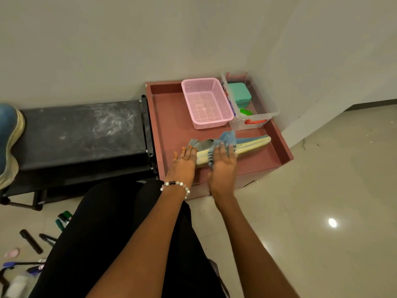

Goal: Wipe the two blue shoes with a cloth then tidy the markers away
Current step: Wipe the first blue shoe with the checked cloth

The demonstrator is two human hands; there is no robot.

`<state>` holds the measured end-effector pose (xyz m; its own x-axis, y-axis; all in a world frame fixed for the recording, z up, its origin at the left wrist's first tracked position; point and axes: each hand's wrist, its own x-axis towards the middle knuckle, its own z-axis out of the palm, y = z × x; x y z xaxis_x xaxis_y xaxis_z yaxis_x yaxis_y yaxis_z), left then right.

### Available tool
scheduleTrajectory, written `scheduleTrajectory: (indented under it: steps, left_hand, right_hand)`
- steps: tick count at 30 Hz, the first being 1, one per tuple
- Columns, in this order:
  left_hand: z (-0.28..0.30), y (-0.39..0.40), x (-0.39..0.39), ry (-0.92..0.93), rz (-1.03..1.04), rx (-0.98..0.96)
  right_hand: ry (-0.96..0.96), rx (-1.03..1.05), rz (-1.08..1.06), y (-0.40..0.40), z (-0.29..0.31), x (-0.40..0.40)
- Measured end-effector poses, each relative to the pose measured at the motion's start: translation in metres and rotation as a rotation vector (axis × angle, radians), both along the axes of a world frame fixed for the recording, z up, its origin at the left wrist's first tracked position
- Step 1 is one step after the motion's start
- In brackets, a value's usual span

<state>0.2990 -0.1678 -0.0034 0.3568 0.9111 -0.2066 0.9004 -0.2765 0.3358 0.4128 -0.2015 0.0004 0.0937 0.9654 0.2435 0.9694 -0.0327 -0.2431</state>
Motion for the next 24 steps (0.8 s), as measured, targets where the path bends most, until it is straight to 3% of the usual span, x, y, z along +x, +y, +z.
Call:
scheduleTrajectory:
  steps: [3,7,10,13,16,19,21,24]
  left_hand:
    - [0.000,0.001,-0.005,-0.019,0.007,-0.050]
    - [0.000,-0.001,-0.007,-0.008,-0.005,-0.020]
    - [0.001,0.004,-0.004,-0.019,0.001,-0.096]
    - [0.001,0.006,-0.002,-0.019,0.009,-0.080]
    - [0.000,0.002,-0.003,-0.020,0.022,-0.029]
    - [0.000,0.002,-0.005,-0.008,0.003,-0.025]
    - [0.000,0.004,-0.003,-0.010,-0.016,-0.048]
    - [0.001,0.008,-0.001,-0.022,0.005,-0.097]
  right_hand:
    - [-0.040,-0.024,0.213,0.001,-0.003,-0.021]
    - [-0.095,0.035,0.438,0.003,0.006,0.039]
    - [-0.185,0.069,0.255,0.001,0.010,0.066]
    - [-0.153,0.015,0.067,-0.002,0.001,0.035]
    - [-0.055,-0.045,0.195,-0.003,-0.002,0.002]
    - [-0.133,0.012,0.442,-0.003,0.003,0.020]
    - [-0.193,0.050,0.399,0.002,0.007,0.046]
    - [-0.222,0.033,0.156,0.004,0.009,0.047]
